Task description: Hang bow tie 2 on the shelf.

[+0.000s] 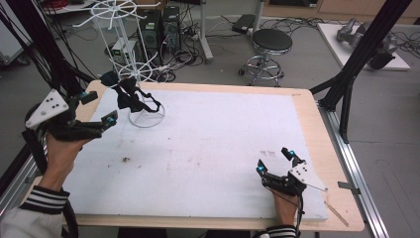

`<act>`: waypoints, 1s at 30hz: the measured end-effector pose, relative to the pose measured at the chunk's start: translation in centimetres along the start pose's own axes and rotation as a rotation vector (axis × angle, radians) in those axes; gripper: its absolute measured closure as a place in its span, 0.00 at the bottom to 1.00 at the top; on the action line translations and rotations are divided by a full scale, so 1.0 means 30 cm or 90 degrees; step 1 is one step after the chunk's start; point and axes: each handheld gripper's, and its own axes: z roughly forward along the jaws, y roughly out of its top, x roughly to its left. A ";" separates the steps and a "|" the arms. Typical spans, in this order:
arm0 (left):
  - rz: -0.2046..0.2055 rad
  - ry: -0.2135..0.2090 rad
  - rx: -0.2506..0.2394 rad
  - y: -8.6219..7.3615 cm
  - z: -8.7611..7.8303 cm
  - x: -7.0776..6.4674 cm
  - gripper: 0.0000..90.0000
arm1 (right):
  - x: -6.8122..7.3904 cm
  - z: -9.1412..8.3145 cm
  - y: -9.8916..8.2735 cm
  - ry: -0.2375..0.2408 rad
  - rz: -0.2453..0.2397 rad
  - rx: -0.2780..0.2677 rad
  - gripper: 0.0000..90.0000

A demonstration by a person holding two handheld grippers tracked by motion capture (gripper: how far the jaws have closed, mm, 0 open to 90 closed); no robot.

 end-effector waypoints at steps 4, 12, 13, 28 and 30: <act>0.023 -0.017 -0.018 -0.073 -0.051 -0.051 0.12 | 0.000 0.000 0.000 -0.001 -0.002 0.000 0.06; -0.001 -0.005 -0.021 -0.266 -0.117 -0.086 0.12 | 0.004 -0.001 -0.001 -0.003 -0.006 -0.002 0.06; -0.003 0.000 -0.020 -0.288 -0.119 -0.087 0.12 | 0.002 0.001 0.000 -0.004 -0.012 -0.005 0.06; -0.027 0.034 -0.033 -0.445 -0.078 -0.094 0.12 | 0.004 -0.001 0.000 -0.004 -0.008 -0.002 0.06; -0.033 0.043 -0.034 -0.458 -0.079 -0.090 0.12 | 0.004 -0.001 -0.001 -0.005 -0.009 -0.002 0.06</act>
